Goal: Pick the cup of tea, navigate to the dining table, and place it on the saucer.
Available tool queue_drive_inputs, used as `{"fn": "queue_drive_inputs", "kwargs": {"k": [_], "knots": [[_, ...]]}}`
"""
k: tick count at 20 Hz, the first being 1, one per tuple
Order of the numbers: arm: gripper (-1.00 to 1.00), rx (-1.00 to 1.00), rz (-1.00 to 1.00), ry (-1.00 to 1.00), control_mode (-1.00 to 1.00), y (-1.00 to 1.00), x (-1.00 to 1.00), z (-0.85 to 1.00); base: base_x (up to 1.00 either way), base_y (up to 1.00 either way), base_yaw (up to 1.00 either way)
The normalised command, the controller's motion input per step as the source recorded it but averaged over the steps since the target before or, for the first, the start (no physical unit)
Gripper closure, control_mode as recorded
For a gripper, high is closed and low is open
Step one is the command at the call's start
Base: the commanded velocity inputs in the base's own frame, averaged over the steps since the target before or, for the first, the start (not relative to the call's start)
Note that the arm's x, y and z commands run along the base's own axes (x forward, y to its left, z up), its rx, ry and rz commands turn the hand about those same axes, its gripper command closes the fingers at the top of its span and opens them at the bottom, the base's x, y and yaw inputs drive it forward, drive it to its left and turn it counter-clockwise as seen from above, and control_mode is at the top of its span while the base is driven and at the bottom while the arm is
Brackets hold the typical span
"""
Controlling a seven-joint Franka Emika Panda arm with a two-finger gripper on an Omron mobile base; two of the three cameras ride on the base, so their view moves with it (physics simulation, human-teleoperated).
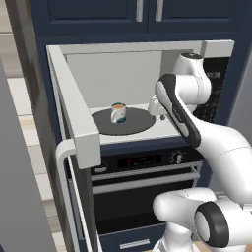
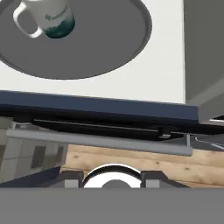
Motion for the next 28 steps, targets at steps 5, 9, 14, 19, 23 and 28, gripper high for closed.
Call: {"fn": "queue_drive_inputs", "kwargs": {"k": [5, 9, 14, 19, 23, 28], "knots": [[-1.00, -0.12, -0.02, -0.24, -1.00, 0.28, -0.27, 0.00, 0.00, 0.00, 0.00], [-1.00, -0.05, -0.11, -0.25, -1.00, 0.76, 0.00, 0.00, 0.00, 0.00, 0.00], [-1.00, 0.00, -0.03, -0.14, -1.00, 0.62, 0.13, -0.02, 0.00, 0.00, 0.00], [-1.00, 0.00, 0.00, 0.00, -1.00, -0.01, 0.00, 0.00, 0.00, 0.00, 0.00], [-1.00, -0.01, 0.00, -0.01, -1.00, 0.09, 0.14, -0.02, 0.00, 0.00, 0.00], [-1.00, -0.04, 0.00, 0.00, -1.00, 0.26, 0.09, -0.01, 0.00, 0.00, 0.00]]}}
